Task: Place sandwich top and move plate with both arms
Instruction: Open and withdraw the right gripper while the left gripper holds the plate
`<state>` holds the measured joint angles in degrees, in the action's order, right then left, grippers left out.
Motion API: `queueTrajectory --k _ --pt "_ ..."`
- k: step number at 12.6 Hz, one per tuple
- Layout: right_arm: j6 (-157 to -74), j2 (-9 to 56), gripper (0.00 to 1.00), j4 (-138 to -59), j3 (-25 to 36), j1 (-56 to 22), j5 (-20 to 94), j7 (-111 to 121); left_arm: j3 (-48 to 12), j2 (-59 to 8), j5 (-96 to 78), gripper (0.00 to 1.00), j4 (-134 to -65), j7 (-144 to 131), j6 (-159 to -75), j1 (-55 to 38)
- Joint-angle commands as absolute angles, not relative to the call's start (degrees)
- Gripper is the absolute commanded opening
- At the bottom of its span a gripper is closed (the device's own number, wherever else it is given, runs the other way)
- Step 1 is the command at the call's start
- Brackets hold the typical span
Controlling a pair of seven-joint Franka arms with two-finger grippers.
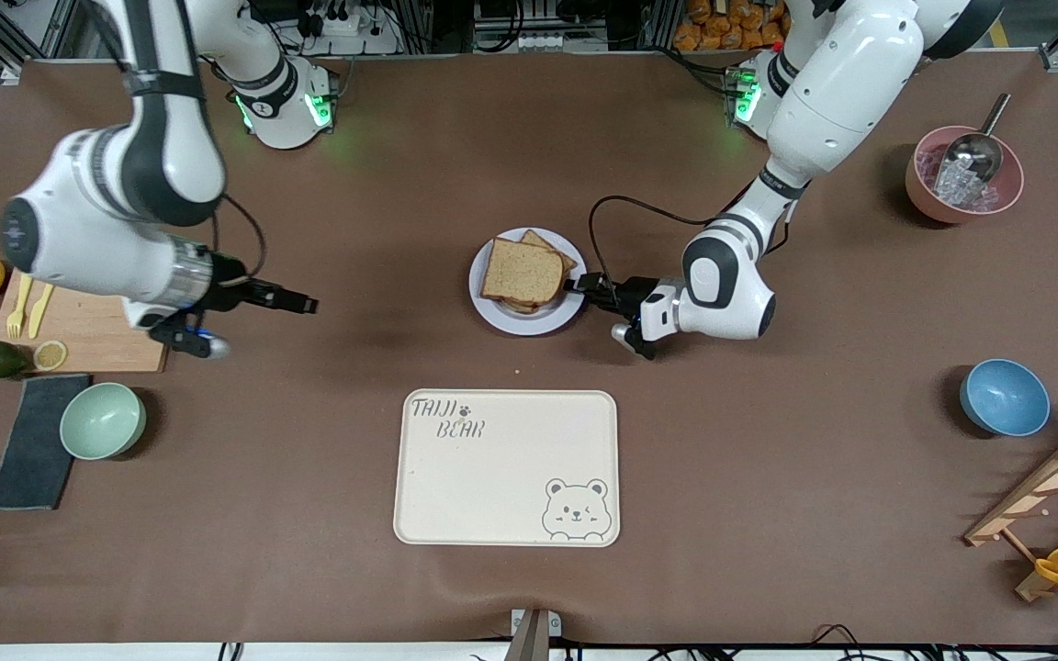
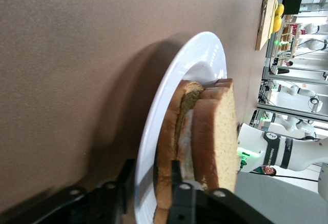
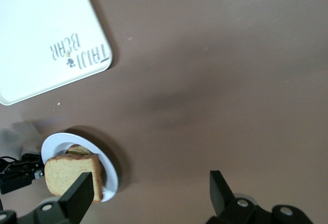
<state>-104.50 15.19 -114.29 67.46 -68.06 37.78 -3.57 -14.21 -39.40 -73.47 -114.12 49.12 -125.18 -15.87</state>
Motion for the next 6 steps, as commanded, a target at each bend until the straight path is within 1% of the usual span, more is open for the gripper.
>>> queueTrajectory --k 1,2,3,5,6 --pt "-100.74 14.94 1.00 -112.77 67.77 -63.13 33.25 0.00 -14.15 -39.29 -75.50 0.00 -114.52 51.24 -126.39 -16.35" --pt "-98.55 15.03 1.00 -111.20 66.72 -59.54 30.70 0.17 -14.15 -39.20 -75.50 0.00 -114.52 51.24 -126.30 -16.26" --pt "-96.26 14.94 1.00 -109.35 63.23 -55.33 29.28 1.05 -14.24 -39.20 -75.50 0.00 -114.52 51.24 -126.39 -15.91" --pt "-92.83 14.50 1.00 -105.40 53.84 -43.39 26.30 3.42 -14.24 -39.03 -75.50 0.00 -114.52 51.24 -126.30 -15.29" --pt "-91.51 14.33 1.00 -103.21 49.70 -38.98 24.19 3.69 -14.24 -38.76 -75.59 0.00 -114.52 50.98 -126.21 -15.12"
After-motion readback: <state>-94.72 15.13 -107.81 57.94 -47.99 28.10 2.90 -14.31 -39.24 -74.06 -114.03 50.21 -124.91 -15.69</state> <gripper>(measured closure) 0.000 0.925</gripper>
